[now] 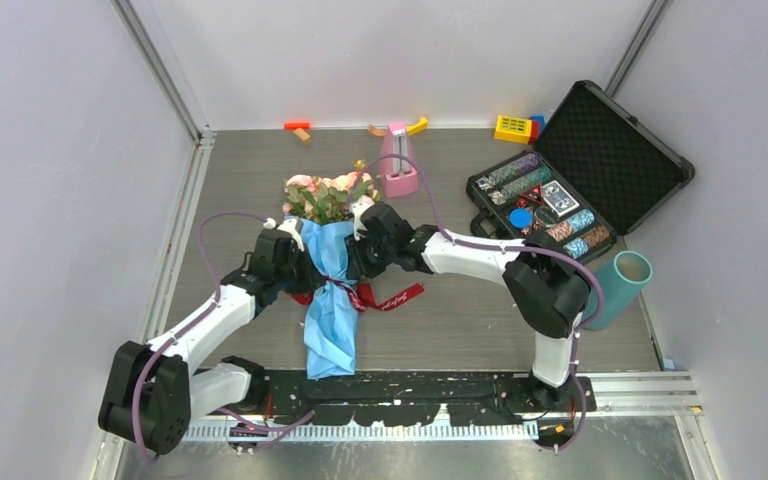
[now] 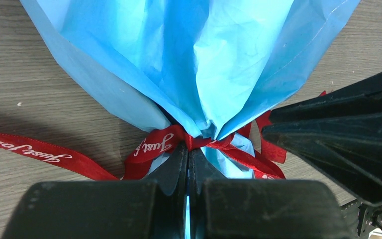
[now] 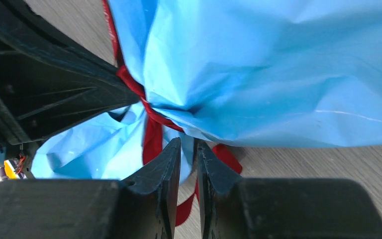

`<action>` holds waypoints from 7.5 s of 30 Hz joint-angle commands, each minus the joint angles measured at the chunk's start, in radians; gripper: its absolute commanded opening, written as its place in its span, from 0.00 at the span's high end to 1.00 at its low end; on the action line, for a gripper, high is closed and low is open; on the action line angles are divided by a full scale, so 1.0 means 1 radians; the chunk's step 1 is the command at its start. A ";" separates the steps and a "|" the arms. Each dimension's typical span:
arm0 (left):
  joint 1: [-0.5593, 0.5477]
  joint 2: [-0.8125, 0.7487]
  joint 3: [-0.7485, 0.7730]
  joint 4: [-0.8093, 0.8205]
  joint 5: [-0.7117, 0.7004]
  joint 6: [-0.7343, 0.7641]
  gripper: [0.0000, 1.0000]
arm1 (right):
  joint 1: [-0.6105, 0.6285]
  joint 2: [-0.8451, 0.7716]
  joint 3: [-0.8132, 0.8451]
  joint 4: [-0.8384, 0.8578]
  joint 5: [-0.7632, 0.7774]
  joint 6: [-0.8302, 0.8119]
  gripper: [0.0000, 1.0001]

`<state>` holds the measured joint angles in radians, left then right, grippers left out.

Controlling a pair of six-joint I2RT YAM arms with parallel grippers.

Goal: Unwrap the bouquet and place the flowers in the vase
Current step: Untie the ribbon from the wrapping paper.

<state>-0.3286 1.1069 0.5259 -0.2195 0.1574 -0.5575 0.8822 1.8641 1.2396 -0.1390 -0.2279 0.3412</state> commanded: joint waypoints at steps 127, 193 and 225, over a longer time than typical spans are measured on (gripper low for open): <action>-0.050 -0.039 0.082 -0.077 0.008 -0.109 0.46 | 0.107 -0.041 -0.195 0.332 0.303 0.080 1.00; -0.094 0.145 0.106 0.005 -0.034 -0.153 0.51 | 0.107 -0.046 -0.202 0.336 0.310 0.090 1.00; -0.086 0.035 0.013 0.064 0.003 -0.089 1.00 | 0.105 -0.149 -0.245 0.188 0.544 0.207 0.84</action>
<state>-0.4301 1.1732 0.5560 -0.1448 0.1444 -0.7189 1.0126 1.7859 1.0245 0.0898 0.2276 0.5735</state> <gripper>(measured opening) 0.010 0.074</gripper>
